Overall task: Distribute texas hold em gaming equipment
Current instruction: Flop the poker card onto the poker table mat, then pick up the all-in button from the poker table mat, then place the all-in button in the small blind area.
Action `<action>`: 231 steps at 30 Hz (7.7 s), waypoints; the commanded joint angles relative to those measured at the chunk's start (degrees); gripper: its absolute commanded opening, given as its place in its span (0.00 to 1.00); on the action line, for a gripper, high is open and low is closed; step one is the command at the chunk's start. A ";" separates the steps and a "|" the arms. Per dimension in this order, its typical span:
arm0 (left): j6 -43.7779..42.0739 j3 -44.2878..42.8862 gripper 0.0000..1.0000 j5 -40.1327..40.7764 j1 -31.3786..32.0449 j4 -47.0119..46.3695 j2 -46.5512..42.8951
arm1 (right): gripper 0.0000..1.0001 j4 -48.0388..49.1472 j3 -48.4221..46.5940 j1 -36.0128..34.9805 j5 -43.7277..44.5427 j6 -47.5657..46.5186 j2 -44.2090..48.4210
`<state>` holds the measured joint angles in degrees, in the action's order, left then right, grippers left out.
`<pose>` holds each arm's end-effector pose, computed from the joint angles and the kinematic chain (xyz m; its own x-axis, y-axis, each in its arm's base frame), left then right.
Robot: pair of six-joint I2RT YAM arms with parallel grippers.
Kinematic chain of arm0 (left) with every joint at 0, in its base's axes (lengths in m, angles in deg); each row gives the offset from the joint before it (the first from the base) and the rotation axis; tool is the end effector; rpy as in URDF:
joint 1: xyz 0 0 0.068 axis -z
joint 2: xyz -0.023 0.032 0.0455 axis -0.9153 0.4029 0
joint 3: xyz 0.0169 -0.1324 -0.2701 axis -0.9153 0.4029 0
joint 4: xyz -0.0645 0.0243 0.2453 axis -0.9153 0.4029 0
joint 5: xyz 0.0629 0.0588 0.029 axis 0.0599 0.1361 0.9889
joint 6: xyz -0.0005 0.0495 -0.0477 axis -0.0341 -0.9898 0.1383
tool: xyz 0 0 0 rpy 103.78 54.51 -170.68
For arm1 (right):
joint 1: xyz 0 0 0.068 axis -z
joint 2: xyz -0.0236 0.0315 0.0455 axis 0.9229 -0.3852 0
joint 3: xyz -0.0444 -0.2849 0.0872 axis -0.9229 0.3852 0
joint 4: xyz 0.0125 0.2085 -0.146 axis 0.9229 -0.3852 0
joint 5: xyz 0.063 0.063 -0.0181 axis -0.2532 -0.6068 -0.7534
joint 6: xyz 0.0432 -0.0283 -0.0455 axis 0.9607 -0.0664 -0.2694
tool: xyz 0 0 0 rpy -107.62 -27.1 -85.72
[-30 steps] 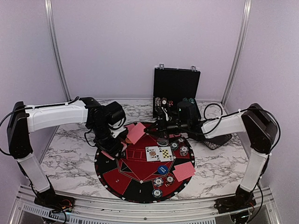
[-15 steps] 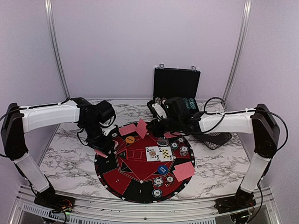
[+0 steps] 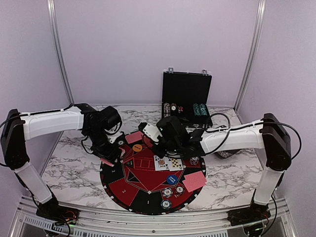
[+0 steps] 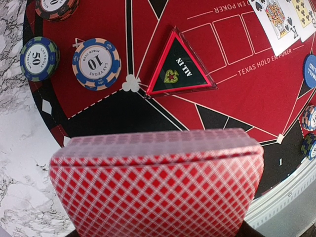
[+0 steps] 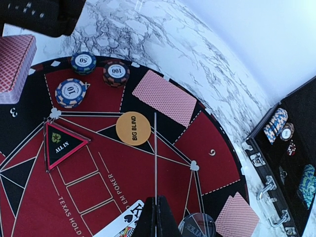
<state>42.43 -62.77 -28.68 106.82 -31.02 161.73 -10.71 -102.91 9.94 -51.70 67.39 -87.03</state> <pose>0.2363 -0.2114 0.2458 -0.8513 0.4823 -0.2066 0.5159 0.8411 -0.1624 0.2408 0.3514 0.2361 -0.1572 -0.6301 -0.7605 -0.7619 0.5673 -0.3125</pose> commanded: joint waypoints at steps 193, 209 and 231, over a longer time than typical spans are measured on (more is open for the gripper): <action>0.06 5.89 0.49 -4.03 -6.56 -0.98 -6.88 | 0.41 -29.59 -35.25 -1.38 -22.36 11.92 -24.80; 0.08 5.65 0.49 -3.88 -6.56 -0.98 -6.68 | 0.40 -28.08 -28.01 -1.70 -21.81 14.74 -18.27; -0.06 5.74 0.49 -4.36 -6.56 -1.02 -6.28 | 0.40 -28.16 -10.98 -4.09 -16.22 30.30 -5.40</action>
<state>42.89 -56.50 -32.09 100.42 -31.48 155.85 -40.00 -115.61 7.29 -70.50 92.51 -96.14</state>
